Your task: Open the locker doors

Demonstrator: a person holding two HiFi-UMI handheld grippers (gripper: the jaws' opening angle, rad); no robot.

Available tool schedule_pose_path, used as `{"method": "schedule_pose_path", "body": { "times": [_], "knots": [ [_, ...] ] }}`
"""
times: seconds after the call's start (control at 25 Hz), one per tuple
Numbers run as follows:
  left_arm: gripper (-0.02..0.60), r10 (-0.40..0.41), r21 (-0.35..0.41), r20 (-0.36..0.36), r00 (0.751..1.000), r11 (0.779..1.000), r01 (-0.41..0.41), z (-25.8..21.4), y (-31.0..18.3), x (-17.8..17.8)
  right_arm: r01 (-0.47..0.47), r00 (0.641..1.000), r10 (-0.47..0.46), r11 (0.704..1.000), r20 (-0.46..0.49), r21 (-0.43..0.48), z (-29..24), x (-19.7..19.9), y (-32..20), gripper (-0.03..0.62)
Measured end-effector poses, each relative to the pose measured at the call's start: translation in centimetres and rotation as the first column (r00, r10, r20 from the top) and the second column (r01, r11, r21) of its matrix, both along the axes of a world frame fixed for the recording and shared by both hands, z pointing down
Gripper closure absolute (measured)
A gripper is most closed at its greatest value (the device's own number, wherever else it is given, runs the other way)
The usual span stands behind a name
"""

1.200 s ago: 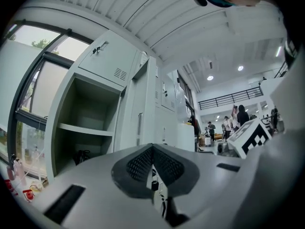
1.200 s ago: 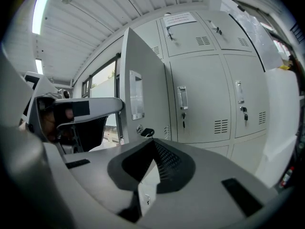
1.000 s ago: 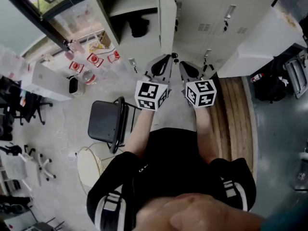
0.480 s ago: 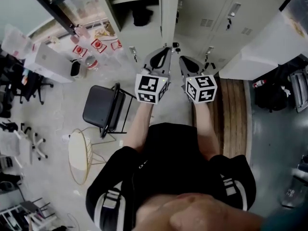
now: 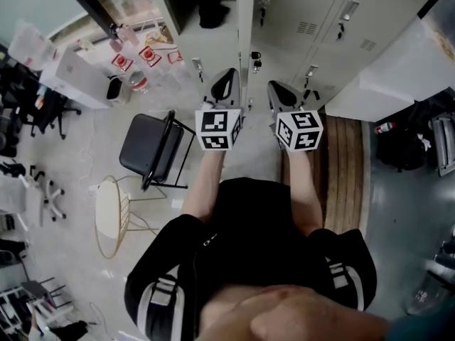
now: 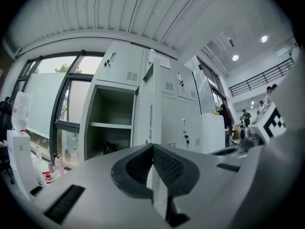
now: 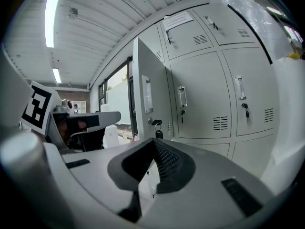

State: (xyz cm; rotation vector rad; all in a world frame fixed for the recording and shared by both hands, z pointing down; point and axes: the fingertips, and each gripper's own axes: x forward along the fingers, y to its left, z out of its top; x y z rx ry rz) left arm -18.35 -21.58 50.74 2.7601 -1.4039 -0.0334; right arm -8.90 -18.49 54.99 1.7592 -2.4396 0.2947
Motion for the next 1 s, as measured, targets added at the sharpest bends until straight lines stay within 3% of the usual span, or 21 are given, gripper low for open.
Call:
{"method": "schedule_pose_path", "body": {
  "times": [0.56, 1.0],
  "knots": [
    [0.571, -0.004, -0.030, 0.015, 1.000, 1.000, 0.005, 1.8, 1.8, -0.1, -0.021, 1.000, 0.022, 0.998, -0.015, 0.066, -0.8, 0.4, 1.3, 0.577],
    [0.571, -0.005, -0.027, 0.008, 1.000, 1.000, 0.005, 1.6, 2.2, -0.3, -0.010, 1.000, 0.010, 0.998, 0.000, 0.068, -0.7, 0.3, 1.8, 0.577]
  ]
}}
